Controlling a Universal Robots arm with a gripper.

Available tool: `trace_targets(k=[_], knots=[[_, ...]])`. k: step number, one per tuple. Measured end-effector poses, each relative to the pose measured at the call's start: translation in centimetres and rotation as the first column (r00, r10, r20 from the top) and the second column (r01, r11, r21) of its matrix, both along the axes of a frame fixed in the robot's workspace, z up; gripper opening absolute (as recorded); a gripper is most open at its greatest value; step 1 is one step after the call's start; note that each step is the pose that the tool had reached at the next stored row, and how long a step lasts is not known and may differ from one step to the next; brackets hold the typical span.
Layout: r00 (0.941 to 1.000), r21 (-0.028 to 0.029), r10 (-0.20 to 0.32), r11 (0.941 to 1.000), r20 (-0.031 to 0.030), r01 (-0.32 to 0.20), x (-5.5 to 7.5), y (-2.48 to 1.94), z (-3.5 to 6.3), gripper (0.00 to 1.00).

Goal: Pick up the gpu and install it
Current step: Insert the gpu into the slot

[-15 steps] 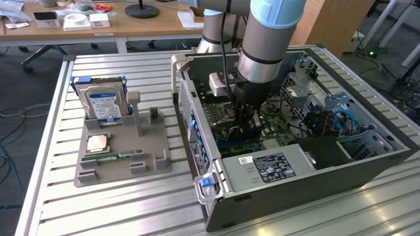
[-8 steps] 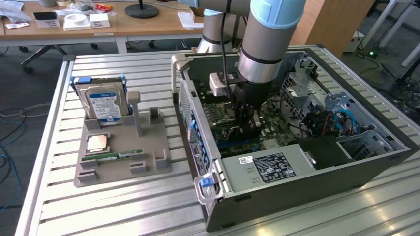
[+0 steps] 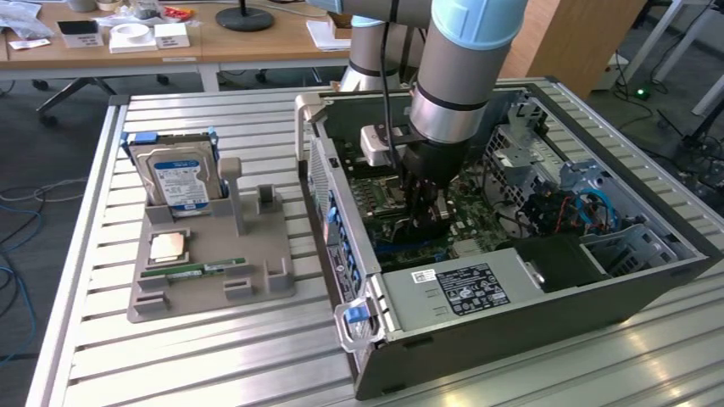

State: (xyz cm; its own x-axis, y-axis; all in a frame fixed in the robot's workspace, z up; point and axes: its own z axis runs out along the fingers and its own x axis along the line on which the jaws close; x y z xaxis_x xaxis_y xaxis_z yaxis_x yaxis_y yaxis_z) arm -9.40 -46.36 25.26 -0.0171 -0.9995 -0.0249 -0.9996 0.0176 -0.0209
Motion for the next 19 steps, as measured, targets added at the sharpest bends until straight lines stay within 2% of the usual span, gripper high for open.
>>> trace_targets(k=[19], knots=[[1.0000,0.0003,0.000,1.0000,0.0001,0.000,0.00,0.02,-0.27,0.25]])
